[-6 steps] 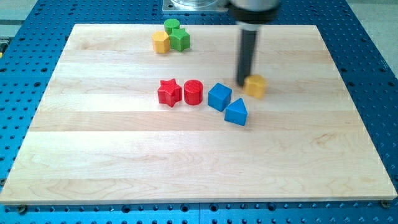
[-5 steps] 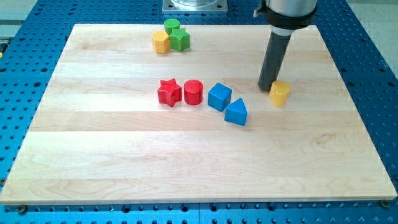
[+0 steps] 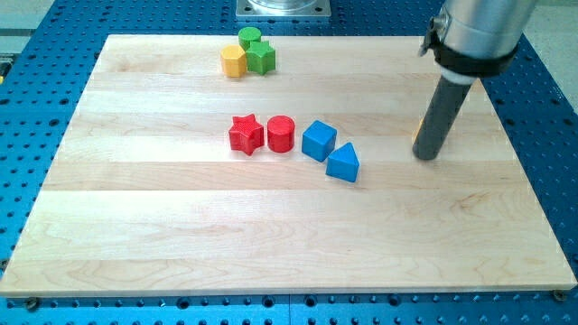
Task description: Place the heart at the center right of the board
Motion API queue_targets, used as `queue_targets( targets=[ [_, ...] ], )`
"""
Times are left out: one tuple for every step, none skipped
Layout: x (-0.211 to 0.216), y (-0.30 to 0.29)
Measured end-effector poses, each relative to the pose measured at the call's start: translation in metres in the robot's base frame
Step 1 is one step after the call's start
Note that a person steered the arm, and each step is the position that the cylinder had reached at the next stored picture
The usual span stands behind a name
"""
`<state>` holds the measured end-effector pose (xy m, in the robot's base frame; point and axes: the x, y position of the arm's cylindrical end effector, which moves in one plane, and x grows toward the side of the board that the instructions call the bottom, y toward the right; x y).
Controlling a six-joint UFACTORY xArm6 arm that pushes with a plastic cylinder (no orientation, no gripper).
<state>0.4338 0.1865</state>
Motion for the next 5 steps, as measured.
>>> queue_targets(
  targets=[
    [0.012,-0.077],
    [-0.027,-0.039],
    [-0.029,-0.029],
    [-0.024,-0.018],
    [-0.04,-0.174]
  ],
)
